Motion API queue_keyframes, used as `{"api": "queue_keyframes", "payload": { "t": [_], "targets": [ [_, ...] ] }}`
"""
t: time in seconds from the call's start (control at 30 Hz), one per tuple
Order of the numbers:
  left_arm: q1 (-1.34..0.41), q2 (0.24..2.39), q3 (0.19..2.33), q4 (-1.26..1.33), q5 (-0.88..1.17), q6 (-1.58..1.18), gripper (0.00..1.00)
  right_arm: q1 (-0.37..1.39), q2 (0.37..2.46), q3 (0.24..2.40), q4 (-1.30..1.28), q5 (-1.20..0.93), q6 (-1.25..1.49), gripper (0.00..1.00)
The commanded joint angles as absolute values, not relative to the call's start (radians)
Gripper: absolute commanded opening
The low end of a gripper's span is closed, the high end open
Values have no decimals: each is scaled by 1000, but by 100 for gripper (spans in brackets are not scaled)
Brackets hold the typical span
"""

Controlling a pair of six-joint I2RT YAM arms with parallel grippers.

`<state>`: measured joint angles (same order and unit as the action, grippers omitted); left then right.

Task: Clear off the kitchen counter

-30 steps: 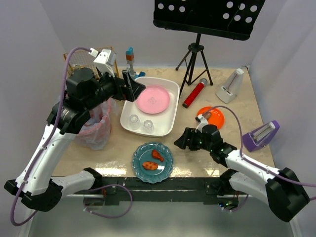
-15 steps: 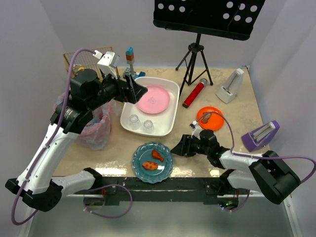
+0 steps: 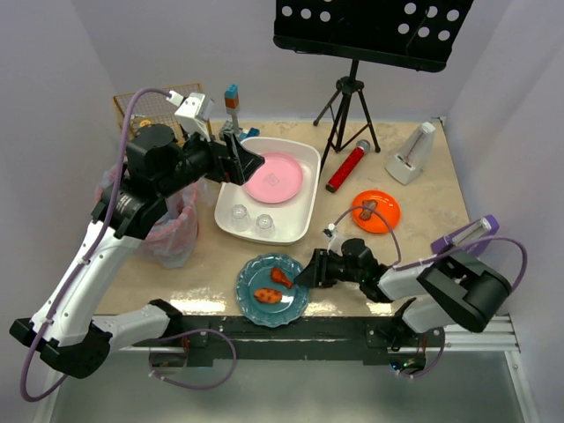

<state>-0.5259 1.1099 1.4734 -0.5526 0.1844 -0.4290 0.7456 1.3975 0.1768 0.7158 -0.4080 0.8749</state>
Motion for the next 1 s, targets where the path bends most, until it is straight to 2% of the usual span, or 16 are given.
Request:
{"api": "queue_keyframes", "payload": {
  "t": [0.0,0.2,0.37,0.5,0.6,0.8,0.97],
  "targets": [
    [-525,1092,1473,-508,195,-443,100,767,1497,179,889,-374,960,43],
    [-523,1092,1480,-520,186,-437,100,770,1664,178,1055,-411,999,36],
    [-523,1091,1483,-529,175,-430,100,770,1753,169,1157,-430,1019,20],
    [-525,1088,1482,-535,163,-428,100,770,1723,155,1146,-402,1029,10],
    [-523,1088,1482,-535,160,-426,100,770,1633,158,1033,-367,1022,0],
    [-523,1094,1479,-538,150,-425,100,770,1269,213,648,-252,988,0],
    [-525,1095,1476,-538,143,-423,100,770,1022,261,431,-235,1002,0]
  ]
}}
